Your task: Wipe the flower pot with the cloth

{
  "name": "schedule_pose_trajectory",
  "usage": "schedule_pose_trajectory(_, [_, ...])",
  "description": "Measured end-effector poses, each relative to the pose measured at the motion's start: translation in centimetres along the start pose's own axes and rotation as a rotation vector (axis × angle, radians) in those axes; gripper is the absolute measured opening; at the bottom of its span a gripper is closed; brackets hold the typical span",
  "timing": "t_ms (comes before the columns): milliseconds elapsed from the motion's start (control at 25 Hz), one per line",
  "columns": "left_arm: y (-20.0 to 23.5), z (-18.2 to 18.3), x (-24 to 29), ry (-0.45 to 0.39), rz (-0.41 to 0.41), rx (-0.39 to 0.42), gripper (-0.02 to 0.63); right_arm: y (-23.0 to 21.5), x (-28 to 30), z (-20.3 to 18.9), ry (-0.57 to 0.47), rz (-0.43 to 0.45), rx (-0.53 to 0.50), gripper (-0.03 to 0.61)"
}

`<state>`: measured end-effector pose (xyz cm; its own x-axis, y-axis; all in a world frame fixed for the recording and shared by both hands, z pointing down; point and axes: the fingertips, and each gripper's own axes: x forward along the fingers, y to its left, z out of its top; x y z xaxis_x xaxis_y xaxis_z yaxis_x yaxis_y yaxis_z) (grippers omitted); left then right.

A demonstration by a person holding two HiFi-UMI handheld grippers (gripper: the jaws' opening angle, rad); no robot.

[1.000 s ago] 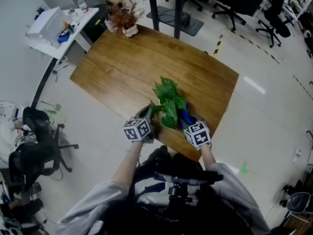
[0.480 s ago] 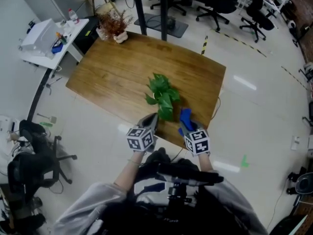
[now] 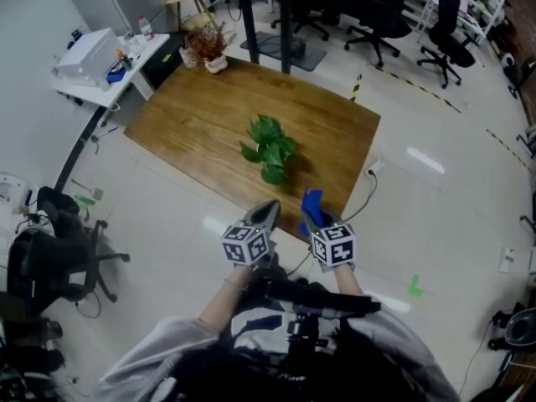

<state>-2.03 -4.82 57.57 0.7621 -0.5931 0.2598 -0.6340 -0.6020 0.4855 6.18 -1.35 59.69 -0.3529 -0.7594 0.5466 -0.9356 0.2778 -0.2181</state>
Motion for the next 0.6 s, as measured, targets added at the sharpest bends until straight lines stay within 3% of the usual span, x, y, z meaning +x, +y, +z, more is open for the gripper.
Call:
schedule_pose_trajectory(400, [-3.7, -2.4, -3.6, -0.028, 0.054, 0.009, 0.012, 1.8, -4.3, -1.9, -0.013, 0.059, -0.053, 0.071])
schedule_pose_trajectory(600, [-2.6, -2.2, -3.9, -0.051, 0.071, -0.001, 0.012, 2.7, -3.5, -1.9, -0.018, 0.082, -0.076, 0.071])
